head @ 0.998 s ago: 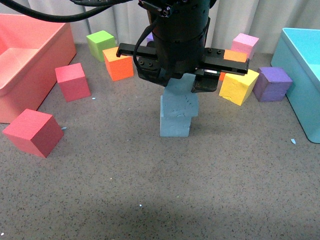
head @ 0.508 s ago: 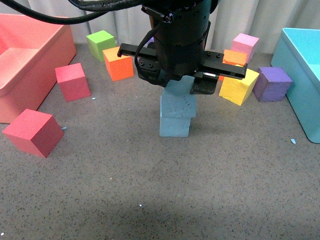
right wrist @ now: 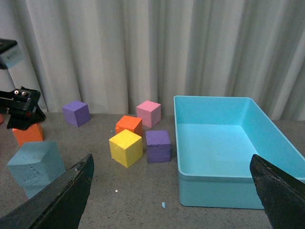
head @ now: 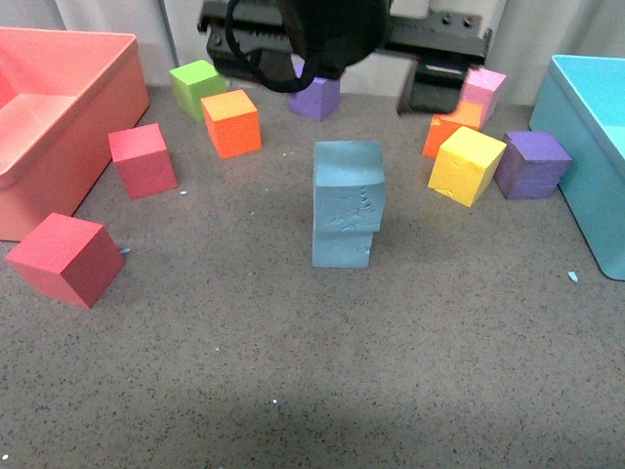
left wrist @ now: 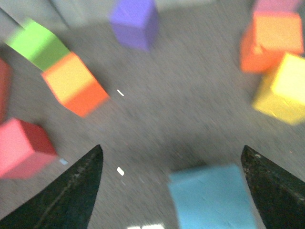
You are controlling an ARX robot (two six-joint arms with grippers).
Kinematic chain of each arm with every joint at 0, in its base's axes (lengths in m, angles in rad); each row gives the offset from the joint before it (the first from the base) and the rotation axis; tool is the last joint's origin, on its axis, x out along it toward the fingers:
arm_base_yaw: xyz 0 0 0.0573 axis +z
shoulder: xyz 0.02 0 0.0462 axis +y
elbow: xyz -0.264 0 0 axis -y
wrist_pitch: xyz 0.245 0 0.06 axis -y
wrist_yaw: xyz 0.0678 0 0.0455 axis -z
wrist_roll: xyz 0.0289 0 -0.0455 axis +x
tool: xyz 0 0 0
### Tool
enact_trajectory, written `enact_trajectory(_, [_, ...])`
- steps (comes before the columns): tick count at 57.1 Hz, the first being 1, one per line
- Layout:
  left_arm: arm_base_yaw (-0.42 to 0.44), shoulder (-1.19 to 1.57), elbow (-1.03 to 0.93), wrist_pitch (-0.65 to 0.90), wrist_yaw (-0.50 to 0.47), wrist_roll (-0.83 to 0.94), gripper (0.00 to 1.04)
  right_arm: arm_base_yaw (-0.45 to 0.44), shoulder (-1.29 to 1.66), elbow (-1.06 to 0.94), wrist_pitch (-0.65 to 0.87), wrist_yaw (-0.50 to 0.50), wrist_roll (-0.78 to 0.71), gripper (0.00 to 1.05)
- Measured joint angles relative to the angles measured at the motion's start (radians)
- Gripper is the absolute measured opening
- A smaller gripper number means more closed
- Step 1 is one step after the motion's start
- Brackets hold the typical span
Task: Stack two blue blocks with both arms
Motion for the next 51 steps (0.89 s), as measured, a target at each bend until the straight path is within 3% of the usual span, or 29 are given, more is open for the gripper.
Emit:
enact_trajectory(2, [0.016,-0.054,-0.171,0.267,-0.098,0.071,0.78,0.000,0.000,0.000,0.000,0.000,0.000,0.95])
enact_trajectory(6, [0.076,-0.142,-0.459,0.729,-0.086,0.127,0.62,0.000,0.000,0.000,0.000,0.003,0.000,0.95])
enact_trajectory(10, [0.127,-0.222,-0.624,1.021,-0.052,0.146,0.50,0.000,0.000,0.000,0.000,0.003,0.000,0.95])
enact_trajectory(13, [0.162,-0.296,-0.709,1.112,-0.028,0.153,0.41,0.000,0.000,0.000,0.000,0.003,0.000,0.95])
enact_trajectory(23, [0.269,-0.497,-0.973,1.163,0.081,0.159,0.03,0.000,0.000,0.000,0.000,0.000,0.000,0.95])
enact_trajectory(37, [0.369,-0.652,-1.160,1.204,0.184,0.169,0.04,0.000,0.000,0.000,0.000,0.000,0.000,0.95])
enact_trajectory(51, [0.445,-0.864,-1.269,1.092,0.257,0.171,0.04,0.000,0.000,0.000,0.000,0.001,0.000,0.95])
